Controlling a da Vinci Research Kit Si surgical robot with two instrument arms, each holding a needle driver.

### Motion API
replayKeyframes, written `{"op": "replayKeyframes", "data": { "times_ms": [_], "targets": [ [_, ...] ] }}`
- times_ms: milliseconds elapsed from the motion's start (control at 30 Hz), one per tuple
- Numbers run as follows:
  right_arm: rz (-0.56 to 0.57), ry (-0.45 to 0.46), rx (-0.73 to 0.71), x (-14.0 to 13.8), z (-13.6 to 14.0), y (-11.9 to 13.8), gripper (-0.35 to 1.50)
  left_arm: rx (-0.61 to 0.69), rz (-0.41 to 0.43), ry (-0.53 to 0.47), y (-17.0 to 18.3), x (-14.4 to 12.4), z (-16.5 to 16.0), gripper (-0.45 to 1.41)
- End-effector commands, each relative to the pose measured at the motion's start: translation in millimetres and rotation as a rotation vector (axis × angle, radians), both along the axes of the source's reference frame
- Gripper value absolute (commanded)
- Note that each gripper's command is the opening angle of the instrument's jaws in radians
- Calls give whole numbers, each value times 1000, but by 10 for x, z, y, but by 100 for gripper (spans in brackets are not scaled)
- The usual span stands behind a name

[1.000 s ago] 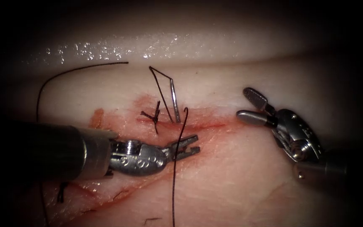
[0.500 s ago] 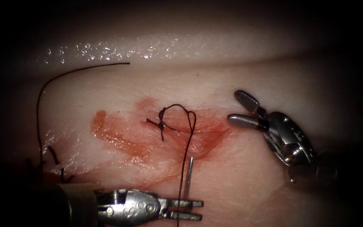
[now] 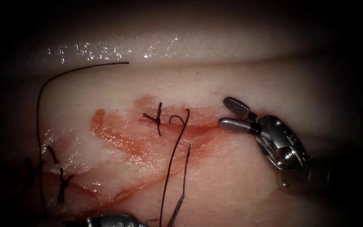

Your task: Wound Closure

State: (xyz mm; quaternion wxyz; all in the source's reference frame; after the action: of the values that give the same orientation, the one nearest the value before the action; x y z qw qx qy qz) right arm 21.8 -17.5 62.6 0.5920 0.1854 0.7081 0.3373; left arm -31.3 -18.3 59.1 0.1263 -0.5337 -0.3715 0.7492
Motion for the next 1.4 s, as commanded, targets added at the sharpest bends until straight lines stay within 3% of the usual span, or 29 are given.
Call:
{"op": "replayKeyframes", "data": {
  "times_ms": [33,100,167,300,333,433,467,567,800,867,967,1067,1200,1400],
  "targets": [
    [-8,9,0,10,2,-2,45,5,-4,20,-2,-1,5,-45],
    [-33,1,6,14,-1,-4,47,-6,-5,54,-2,9,1,-45],
    [-92,-38,-5,21,-5,-8,61,-54,0,154,0,19,-4,-45],
    [-156,-71,-47,40,-17,-16,61,-277,-11,372,14,34,-11,-45],
    [-168,-62,-75,47,-25,-17,61,-386,-53,453,28,41,-18,-45],
    [-183,-53,-116,51,-38,-14,54,-534,-97,564,50,54,-32,-45],
    [-187,-51,-133,51,-45,-12,52,-626,-113,652,65,64,-42,-45],
    [-186,-56,-155,50,-51,-12,50,-723,-153,731,84,79,-56,-45],
    [-190,-162,-213,50,-51,-11,54,-872,-250,751,121,98,-90,-45],
    [-183,-208,-231,50,-52,-12,67,-914,-279,751,128,99,-100,-45],
    [-165,-277,-269,56,-56,-18,103,-999,-342,733,143,102,-129,-45],
    [-169,-317,-274,61,-58,-21,104,-1028,-362,716,148,103,-144,-45],
    [-172,-450,-316,78,-61,-24,103,-1057,-383,703,151,106,-172,-45],
    [-179,-479,-329,92,-65,-29,89,-1063,-384,709,138,109,-192,-45]
  ]
}}
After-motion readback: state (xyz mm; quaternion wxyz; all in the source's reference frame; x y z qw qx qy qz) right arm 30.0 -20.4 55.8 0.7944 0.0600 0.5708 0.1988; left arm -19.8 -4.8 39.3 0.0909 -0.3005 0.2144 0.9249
